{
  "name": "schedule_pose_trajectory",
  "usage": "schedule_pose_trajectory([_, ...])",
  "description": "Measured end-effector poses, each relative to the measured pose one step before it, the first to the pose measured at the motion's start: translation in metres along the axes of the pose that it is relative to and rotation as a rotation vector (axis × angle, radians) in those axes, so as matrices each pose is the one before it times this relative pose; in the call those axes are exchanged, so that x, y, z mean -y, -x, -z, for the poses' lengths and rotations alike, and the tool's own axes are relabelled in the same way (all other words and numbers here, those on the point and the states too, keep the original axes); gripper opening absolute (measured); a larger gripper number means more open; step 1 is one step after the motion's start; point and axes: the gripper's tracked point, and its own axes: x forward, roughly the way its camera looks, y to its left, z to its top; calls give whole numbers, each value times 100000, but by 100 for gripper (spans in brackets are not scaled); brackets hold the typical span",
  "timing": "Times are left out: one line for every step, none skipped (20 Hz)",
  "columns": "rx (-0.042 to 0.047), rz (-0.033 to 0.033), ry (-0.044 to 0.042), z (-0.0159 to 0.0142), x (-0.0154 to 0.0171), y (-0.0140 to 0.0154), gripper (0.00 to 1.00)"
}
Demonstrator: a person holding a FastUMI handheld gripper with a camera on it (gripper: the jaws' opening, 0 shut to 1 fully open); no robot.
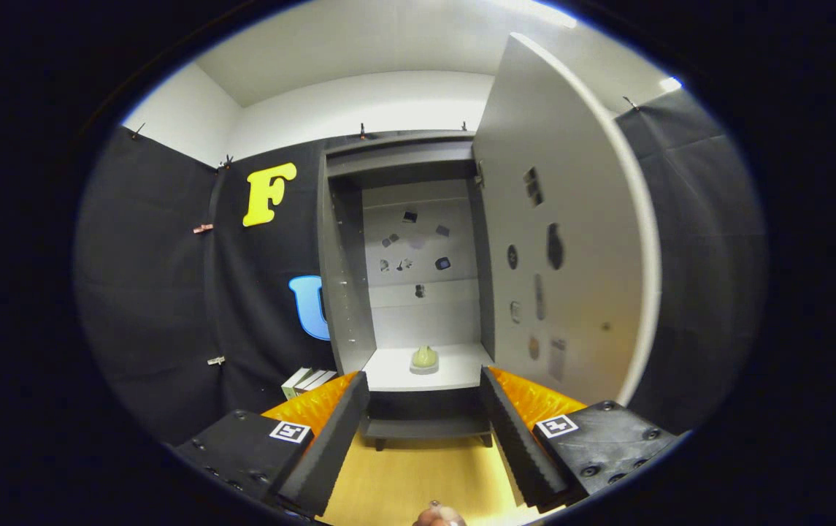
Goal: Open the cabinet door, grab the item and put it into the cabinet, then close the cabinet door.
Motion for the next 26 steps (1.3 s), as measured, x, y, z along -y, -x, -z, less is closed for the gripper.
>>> schedule_pose_trajectory([46, 208, 1768, 214, 967, 1505, 96])
schedule_pose_trajectory([-861, 312, 1489, 214, 1052, 1425, 96])
schedule_pose_trajectory([-484, 768, 1299, 225, 1268, 1326, 96])
schedule_pose_trajectory([-863, 2039, 742, 183, 1839, 1159, 97])
schedule_pose_trajectory([-195, 1510, -384, 457, 1297, -570, 97])
schedule_pose_trajectory([-547, 1766, -1382, 350, 1611, 217, 97])
schedule_pose_trajectory([-115, 2273, -1789, 244, 2046, 286, 97])
schedule_pose_trajectory([541, 2620, -1226, 146, 2166, -79, 97])
schedule_pose_trajectory([410, 3104, 10, 402, 2174, -361, 98])
schedule_pose_trajectory([-353, 1738, 463, 249, 1880, -326, 97])
schedule_pose_trajectory([-563, 1131, 194, 348, 1188, -393, 98])
schedule_pose_trajectory([-867, -657, -528, 300, 1155, -749, 98])
schedule_pose_trajectory([-692, -2375, -1292, -136, 577, -804, 98])
schedule_pose_trajectory([-554, -3088, -1963, -58, 208, -812, 98])
schedule_pose_trajectory([-783, -3559, -1685, 312, 28, -941, 98])
schedule_pose_trajectory([-585, -2342, -190, 126, 104, -919, 98])
schedule_pose_trajectory([-825, -2907, 545, 416, 104, -1369, 98])
schedule_pose_trajectory([-687, -3011, 229, 337, -368, -596, 98])
schedule_pose_trajectory([-1321, -3838, -483, 312, -655, -744, 98])
schedule_pose_trajectory([-1821, -2803, -743, 406, -616, -484, 98])
schedule_pose_trajectory([-1056, -12, 1022, 210, 351, -525, 98])
schedule_pose_trajectory([-635, -1083, 913, 74, -244, -160, 97])
schedule_pose_trajectory([-65, -398, 262, -304, -320, -323, 97])
schedule_pose_trajectory([-492, -220, 229, 117, -370, 37, 98])
schedule_pose_trajectory([412, -379, -180, -112, -539, -38, 98])
schedule_pose_trajectory([-949, -373, -596, 221, -852, -115, 98])
